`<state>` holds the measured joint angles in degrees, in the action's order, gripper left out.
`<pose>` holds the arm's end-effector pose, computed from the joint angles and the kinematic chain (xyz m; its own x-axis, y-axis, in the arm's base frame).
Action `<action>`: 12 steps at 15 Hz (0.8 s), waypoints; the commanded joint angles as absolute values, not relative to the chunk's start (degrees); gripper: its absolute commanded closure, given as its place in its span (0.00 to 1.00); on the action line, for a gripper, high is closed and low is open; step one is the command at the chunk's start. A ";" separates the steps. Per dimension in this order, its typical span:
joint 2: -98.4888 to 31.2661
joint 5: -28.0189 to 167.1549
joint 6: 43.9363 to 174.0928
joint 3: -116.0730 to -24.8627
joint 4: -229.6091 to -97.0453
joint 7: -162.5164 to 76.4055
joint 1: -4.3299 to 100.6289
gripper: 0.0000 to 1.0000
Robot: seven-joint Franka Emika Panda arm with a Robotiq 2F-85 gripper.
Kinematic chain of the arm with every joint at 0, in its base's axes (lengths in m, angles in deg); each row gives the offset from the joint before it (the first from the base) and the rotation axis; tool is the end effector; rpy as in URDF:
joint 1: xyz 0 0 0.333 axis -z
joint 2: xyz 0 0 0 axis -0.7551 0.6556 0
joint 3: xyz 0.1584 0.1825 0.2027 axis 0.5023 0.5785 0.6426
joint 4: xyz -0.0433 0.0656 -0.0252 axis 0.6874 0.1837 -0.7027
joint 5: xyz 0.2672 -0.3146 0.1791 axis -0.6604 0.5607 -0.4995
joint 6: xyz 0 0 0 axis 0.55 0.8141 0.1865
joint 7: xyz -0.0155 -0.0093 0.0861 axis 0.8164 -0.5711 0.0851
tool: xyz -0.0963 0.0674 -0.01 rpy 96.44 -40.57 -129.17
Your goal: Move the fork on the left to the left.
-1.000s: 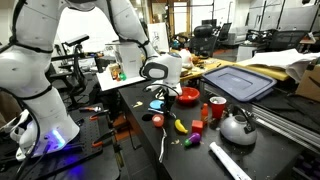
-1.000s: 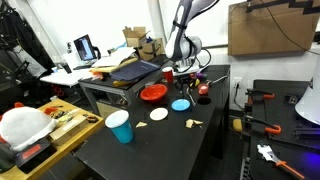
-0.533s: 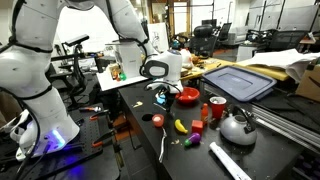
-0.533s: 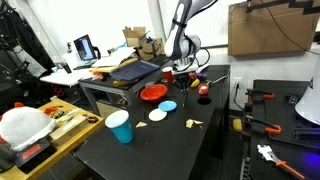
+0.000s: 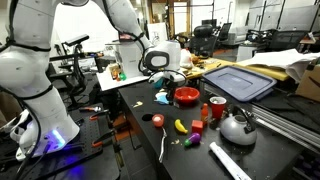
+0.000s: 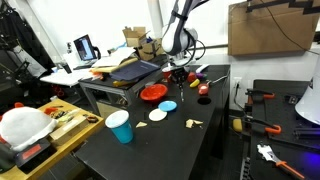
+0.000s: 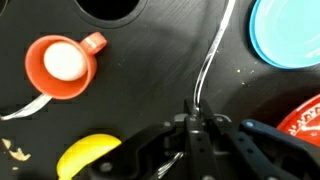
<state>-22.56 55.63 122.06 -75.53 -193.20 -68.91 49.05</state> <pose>0.5883 -0.1011 0.1164 0.6695 -0.7418 -0.0379 -0.7425 -0.6698 -0.0075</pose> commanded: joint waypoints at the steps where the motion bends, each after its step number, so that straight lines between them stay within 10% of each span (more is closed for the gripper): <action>1: -25.10 58.71 119.78 -75.39 -192.63 -66.14 48.00 0.98; 12: -25.83 56.90 120.00 -66.48 -188.77 -51.23 48.69 0.98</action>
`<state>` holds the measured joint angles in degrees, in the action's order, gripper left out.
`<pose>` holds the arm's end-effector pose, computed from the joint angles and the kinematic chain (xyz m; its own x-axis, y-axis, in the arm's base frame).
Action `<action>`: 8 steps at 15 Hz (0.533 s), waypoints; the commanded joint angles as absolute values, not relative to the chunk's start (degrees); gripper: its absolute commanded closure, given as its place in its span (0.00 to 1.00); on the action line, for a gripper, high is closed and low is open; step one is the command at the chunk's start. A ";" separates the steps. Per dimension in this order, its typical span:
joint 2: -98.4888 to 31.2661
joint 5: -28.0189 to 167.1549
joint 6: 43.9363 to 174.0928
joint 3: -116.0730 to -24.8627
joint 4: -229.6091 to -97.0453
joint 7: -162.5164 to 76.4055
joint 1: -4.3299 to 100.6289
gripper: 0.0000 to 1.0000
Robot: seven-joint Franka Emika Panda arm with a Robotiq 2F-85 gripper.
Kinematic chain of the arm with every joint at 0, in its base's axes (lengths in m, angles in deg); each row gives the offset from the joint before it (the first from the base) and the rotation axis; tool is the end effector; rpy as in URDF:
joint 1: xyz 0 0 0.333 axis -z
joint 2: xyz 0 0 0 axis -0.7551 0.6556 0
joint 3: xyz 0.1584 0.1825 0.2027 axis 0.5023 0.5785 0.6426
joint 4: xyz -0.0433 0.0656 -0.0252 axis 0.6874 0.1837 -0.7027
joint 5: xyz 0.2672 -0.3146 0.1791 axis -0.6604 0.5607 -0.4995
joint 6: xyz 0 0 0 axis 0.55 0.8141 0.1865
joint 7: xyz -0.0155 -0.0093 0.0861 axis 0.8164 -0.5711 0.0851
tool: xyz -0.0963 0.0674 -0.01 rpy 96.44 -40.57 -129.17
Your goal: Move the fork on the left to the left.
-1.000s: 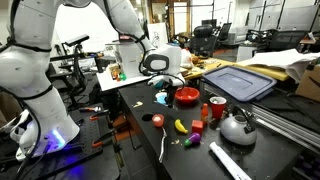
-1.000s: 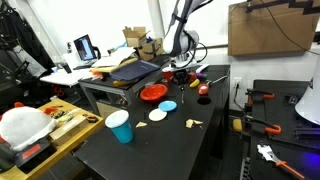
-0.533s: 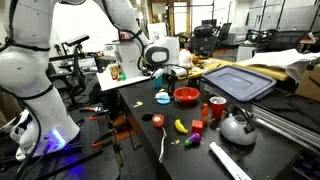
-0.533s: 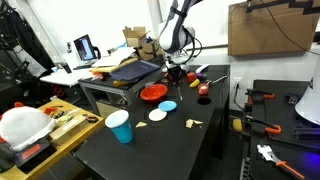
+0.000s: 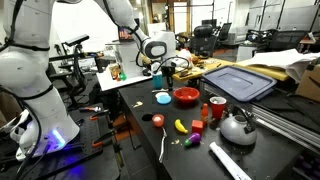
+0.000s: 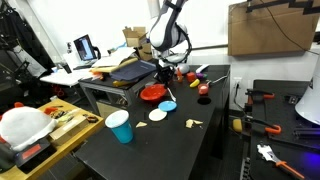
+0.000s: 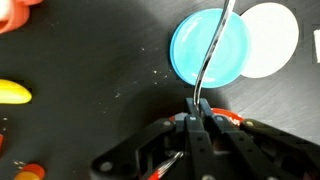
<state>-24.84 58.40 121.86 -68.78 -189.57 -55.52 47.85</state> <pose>0.6310 -0.0140 0.1624 0.9072 -0.4191 0.0365 -0.4152 -0.9060 -0.0821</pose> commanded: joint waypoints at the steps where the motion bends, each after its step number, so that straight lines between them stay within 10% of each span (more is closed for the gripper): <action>1: -25.84 56.30 120.14 -65.37 -188.69 -49.77 48.84 0.98; 8: -25.01 53.64 120.74 -60.87 -189.05 -46.63 47.32 0.98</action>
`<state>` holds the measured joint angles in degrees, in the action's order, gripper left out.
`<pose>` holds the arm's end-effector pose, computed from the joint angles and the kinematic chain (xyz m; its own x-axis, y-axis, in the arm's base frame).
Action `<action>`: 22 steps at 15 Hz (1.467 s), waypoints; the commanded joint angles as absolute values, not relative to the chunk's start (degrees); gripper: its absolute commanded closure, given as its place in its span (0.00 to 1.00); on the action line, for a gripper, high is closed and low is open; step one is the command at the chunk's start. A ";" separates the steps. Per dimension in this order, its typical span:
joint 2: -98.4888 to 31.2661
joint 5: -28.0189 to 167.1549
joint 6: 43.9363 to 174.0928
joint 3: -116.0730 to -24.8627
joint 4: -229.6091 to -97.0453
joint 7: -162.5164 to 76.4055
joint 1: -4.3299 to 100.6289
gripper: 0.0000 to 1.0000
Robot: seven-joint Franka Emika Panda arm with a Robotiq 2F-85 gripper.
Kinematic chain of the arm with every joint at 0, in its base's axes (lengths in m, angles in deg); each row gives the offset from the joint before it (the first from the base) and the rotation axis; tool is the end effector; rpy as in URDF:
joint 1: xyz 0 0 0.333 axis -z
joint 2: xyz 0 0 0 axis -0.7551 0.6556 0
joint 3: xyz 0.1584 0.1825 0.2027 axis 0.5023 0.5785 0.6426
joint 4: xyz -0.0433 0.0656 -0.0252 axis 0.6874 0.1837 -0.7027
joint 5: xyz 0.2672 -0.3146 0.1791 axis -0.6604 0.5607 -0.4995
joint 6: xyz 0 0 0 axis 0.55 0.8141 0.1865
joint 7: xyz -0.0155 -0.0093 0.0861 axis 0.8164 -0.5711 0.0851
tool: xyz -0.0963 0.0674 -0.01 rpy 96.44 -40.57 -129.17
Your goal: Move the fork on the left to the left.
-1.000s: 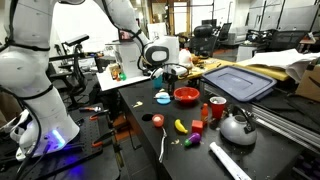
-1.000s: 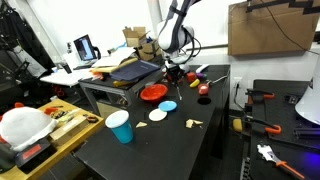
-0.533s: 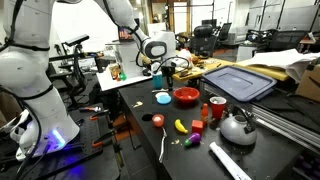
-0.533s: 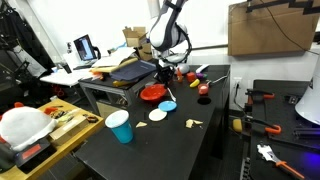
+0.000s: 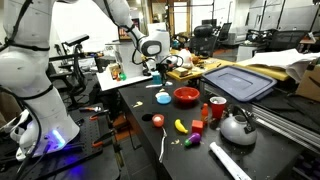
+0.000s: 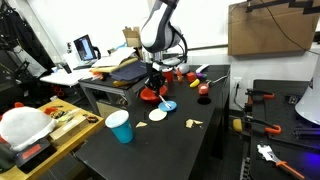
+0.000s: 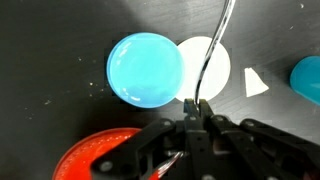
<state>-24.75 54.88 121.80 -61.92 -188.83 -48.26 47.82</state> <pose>0.6331 0.0630 0.1673 0.9684 -0.2475 0.0295 -0.2396 -0.9571 -0.1629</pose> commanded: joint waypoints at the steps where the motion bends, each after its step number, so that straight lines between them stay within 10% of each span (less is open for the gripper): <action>1: -24.57 54.24 121.01 -60.98 -188.95 -47.84 46.52 0.98; 22: -20.56 60.49 116.32 -62.87 -185.34 -77.20 25.71 0.98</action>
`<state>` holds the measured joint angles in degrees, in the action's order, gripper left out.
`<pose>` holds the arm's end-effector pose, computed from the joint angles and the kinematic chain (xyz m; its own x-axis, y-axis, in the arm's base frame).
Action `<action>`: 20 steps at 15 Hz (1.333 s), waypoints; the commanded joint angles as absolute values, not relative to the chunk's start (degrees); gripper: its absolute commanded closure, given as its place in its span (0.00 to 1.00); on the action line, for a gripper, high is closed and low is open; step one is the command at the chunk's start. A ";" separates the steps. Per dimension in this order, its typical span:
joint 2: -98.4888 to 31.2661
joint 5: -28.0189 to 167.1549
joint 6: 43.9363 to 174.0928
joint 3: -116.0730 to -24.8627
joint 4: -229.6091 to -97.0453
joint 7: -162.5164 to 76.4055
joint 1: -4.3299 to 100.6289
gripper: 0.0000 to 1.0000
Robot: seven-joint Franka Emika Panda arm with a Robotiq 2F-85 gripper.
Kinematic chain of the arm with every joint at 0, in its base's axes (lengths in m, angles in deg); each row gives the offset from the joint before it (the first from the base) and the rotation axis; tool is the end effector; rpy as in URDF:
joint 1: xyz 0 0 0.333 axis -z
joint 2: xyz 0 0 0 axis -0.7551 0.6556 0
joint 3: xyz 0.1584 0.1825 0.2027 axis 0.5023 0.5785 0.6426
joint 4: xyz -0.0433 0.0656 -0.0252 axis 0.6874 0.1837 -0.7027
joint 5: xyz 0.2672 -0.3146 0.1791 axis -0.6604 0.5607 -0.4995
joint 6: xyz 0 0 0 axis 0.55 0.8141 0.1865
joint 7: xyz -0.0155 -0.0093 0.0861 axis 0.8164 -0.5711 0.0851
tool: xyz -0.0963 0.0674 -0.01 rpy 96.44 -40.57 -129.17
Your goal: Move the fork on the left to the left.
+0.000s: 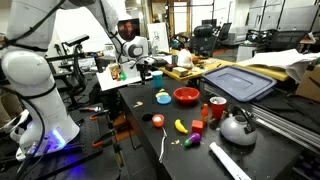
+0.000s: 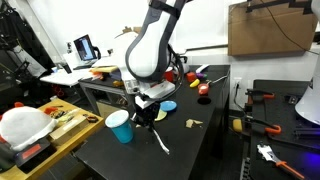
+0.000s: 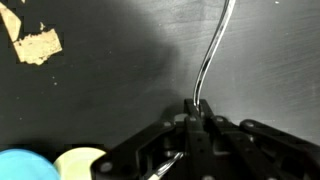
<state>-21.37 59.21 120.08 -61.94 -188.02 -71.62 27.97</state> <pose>0.5660 0.2724 0.1333 0.9678 -0.2423 -0.0684 -0.2477 -0.9649 -0.0874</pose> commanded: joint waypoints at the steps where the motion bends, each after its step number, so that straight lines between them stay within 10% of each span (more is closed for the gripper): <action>1: -20.17 60.52 115.02 -62.72 -184.46 -78.85 25.18 0.98; 17: -9.55 61.36 110.90 -61.62 -173.29 -97.41 18.97 0.98; 18: -9.14 61.69 110.86 -61.94 -172.91 -97.67 18.74 0.68; 20: -8.82 62.57 110.72 -62.76 -172.56 -97.98 18.38 0.60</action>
